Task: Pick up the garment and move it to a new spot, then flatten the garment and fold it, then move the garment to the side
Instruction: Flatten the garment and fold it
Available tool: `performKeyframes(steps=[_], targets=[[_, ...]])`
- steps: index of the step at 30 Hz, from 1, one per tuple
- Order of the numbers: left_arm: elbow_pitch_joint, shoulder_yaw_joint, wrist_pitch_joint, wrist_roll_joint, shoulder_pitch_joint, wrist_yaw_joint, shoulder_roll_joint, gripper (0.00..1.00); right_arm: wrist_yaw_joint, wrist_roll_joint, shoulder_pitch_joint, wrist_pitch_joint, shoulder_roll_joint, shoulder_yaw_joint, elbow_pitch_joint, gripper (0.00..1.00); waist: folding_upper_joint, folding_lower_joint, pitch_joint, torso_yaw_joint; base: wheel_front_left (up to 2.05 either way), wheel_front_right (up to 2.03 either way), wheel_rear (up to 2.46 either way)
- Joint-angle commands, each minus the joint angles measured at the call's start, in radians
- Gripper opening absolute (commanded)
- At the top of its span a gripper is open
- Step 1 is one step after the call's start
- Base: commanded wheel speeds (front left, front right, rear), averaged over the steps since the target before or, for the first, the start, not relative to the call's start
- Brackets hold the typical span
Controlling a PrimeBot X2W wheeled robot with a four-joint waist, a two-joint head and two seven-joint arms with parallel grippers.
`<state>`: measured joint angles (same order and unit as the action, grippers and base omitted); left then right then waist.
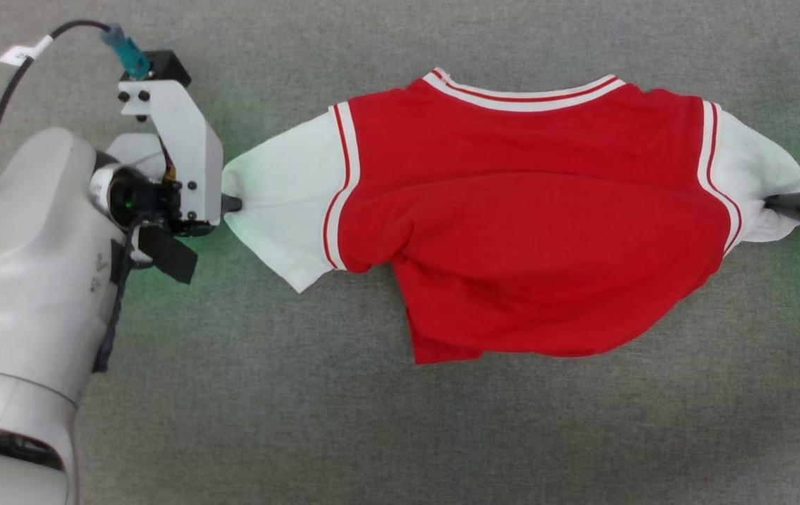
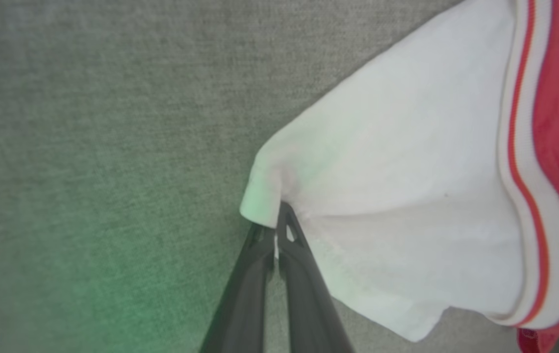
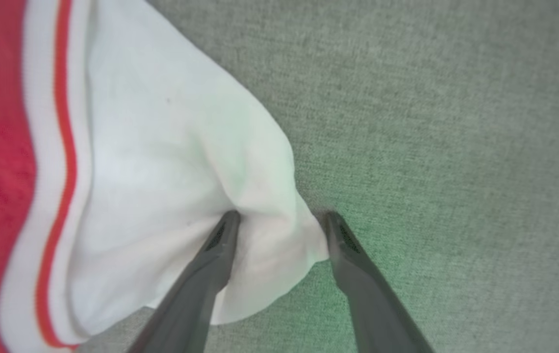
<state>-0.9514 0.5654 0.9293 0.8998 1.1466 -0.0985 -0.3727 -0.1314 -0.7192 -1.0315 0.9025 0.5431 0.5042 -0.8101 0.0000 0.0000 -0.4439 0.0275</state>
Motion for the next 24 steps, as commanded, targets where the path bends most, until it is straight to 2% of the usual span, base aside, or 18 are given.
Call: performKeyframes(steps=[1, 6, 13, 14, 24], targets=[[-0.058, 0.022, -0.008, -0.014, -0.064, 0.009, -0.016, 0.00, 0.001, 0.010, 0.065, 0.018, -0.037, 0.026, -0.052, 0.00, 0.0000, 0.0000, 0.001, -0.003, 0.00, 0.00, 0.00], [-0.069, 0.011, -0.078, -0.014, -0.055, 0.001, -0.018, 0.00, 0.001, 0.004, 0.022, -0.022, -0.049, -0.014, -0.076, 0.00, 0.0000, 0.0000, 0.031, -0.005, 0.00, 0.00, 0.00], [-0.092, -0.026, -0.213, -0.009, 0.036, 0.008, 0.003, 0.00, 0.002, 0.027, -0.062, -0.199, -0.057, -0.054, -0.045, 0.00, 0.0000, 0.0000, 0.122, 0.002, 0.00, 0.00, 0.00], [-0.092, -0.026, -0.213, -0.009, 0.036, 0.008, 0.003, 0.00, 0.002, 0.027, -0.062, -0.199, -0.057, -0.054, -0.045, 0.00, 0.0000, 0.0000, 0.122, 0.002, 0.00, 0.00, 0.00], [-0.145, -0.034, -0.412, -0.047, 0.189, 0.001, 0.029, 0.00, 0.002, 0.148, -0.205, -0.556, -0.126, -0.003, -0.086, 0.00, 0.0000, 0.0000, 0.301, 0.003, 0.00, 0.00, 0.00]])
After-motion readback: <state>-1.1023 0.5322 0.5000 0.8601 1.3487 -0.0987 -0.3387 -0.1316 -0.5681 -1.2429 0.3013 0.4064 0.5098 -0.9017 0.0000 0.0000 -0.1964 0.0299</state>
